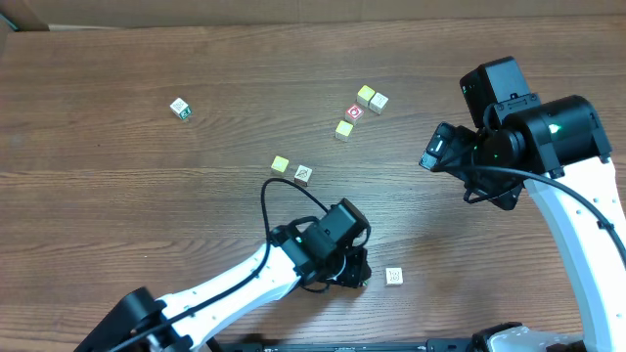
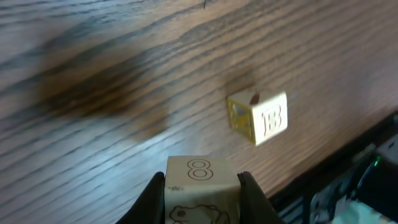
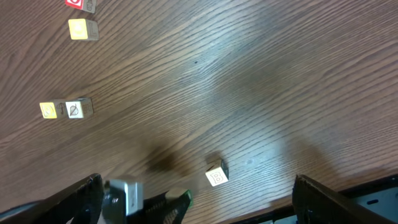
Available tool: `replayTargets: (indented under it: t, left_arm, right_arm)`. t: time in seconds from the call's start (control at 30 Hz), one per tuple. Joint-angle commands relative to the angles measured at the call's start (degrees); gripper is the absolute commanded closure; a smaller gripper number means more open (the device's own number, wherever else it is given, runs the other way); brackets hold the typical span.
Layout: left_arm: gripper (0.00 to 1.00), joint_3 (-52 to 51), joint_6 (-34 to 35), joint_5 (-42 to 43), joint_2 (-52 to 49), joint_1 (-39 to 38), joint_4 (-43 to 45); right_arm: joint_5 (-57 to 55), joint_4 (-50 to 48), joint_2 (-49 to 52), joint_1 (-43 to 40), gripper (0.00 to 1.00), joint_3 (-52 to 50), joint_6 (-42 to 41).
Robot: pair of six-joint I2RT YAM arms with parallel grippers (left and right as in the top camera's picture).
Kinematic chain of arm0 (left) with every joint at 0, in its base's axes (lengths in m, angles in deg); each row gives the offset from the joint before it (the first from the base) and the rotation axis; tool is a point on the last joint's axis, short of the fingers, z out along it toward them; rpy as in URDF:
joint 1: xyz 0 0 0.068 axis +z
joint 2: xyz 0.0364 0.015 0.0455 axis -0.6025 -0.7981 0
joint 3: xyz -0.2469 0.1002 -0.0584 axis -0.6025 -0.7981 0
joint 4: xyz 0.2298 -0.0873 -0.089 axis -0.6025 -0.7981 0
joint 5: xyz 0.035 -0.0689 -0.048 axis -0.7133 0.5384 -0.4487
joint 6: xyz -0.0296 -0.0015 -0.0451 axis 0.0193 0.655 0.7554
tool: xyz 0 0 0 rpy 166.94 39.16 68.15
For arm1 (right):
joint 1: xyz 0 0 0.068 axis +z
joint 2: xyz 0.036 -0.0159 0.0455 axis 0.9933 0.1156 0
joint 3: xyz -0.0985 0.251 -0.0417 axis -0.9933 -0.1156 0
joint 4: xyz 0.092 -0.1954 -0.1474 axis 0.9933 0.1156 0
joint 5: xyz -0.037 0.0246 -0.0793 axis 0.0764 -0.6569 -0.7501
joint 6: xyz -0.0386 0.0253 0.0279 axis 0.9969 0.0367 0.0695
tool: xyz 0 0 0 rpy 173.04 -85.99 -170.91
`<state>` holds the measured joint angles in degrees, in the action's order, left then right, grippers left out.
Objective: Flip 4 blocks
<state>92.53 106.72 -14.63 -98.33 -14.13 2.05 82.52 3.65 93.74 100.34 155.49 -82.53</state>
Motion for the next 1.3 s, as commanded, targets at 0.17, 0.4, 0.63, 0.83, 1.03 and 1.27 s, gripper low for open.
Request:
replayTargets:
  t: [0.17,0.4,0.63,0.83,1.03,1.27]
  left_arm:
    - [0.96,-0.83,10.08,-1.53,-8.66,-0.50,5.55]
    - [0.96,-0.83,10.03,-1.11,-10.43,-1.60,8.59]
    - [0.96,-0.83,10.05,-1.18,-10.43,-3.04,8.57]
    - [0.73,-0.83,10.05,-1.38,-10.43,-3.23,8.76]
    - [0.64,-0.83,10.03,-1.38,-10.43,-3.23,8.76]
    - [0.54,-0.83,9.81,-1.53,-10.43,-3.23,9.33]
  right_arm:
    - [0.26,0.63,-0.20,-0.17,0.03,-0.28,1.53]
    - [0.24,0.81,-0.20,-0.17,0.03,-0.28,1.90]
    - [0.24,0.83,-0.20,-0.17,0.03,-0.28,1.90]
    - [0.24,1.09,-0.20,-0.17,0.03,-0.28,1.90]
    - [0.24,1.46,-0.20,-0.17,0.03,-0.28,1.90]
    - [0.26,1.75,-0.20,-0.17,0.03,-0.28,1.90]
